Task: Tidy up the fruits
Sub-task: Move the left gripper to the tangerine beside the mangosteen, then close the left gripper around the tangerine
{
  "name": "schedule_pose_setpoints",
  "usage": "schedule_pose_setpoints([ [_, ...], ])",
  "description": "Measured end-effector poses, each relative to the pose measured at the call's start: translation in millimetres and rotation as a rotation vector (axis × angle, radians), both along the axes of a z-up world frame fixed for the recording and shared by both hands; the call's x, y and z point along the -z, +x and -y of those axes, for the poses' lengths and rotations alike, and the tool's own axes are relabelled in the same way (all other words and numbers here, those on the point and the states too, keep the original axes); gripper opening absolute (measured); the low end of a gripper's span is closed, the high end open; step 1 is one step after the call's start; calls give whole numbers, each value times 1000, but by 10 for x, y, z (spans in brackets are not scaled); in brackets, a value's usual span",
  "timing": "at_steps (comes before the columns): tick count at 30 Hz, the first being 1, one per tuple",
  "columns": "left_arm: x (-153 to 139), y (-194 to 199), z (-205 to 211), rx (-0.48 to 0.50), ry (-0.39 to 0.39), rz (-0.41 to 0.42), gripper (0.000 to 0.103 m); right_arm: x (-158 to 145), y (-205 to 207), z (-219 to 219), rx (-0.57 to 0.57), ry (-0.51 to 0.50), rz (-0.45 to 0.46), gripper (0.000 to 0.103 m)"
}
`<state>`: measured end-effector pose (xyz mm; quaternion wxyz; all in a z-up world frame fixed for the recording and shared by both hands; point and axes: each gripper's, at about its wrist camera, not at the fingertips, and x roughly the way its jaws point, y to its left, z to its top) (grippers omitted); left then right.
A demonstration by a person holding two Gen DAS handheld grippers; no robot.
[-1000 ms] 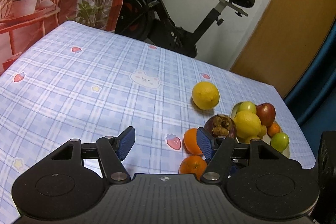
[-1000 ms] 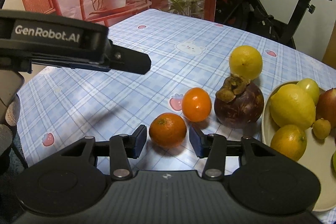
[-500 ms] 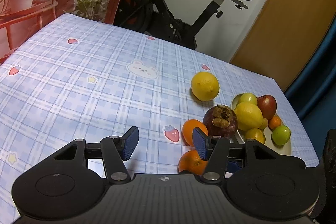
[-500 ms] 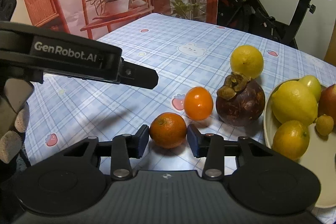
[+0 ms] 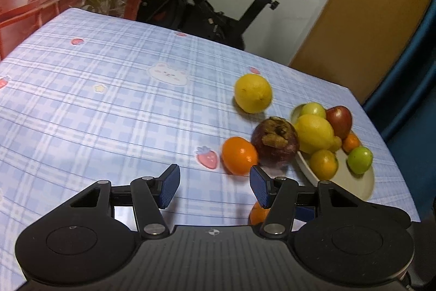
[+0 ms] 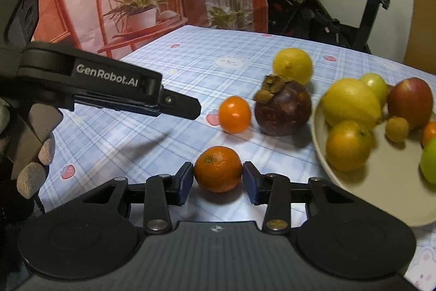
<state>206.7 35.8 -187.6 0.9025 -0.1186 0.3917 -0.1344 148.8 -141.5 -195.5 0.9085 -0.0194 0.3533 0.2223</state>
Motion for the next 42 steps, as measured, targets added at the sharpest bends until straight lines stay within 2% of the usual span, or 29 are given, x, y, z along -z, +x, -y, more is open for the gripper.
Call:
schedule_pose_setpoints([
  [3,31,7,52,12,17,-4,57,0,-47,69,10,-8,14,42],
  [8,56,79,138,61,25,42,50,8,-107,176,35,-6,23,42],
  [14,100,181,276,92,94,79,47,7,-119,258,53,11,20,42],
  [18,109,251,213,41,39,54,46,4,-115,246,51,12,22,42],
  [22,132,370,157,-25,-47,20,46,22,-110,247,48,13,19,42],
  [28,179,463,209,-41,-82,10,46,27,-117,242,46,12,15,42],
  [32,206,454,253,-18,-65,17,46,25,-115,231,47,10,16,42],
  [35,215,442,250,3,-71,19,39,26,-112,233,47,10,15,42],
  [42,192,319,283,32,-19,28,39,20,-114,230,47,10,14,42],
])
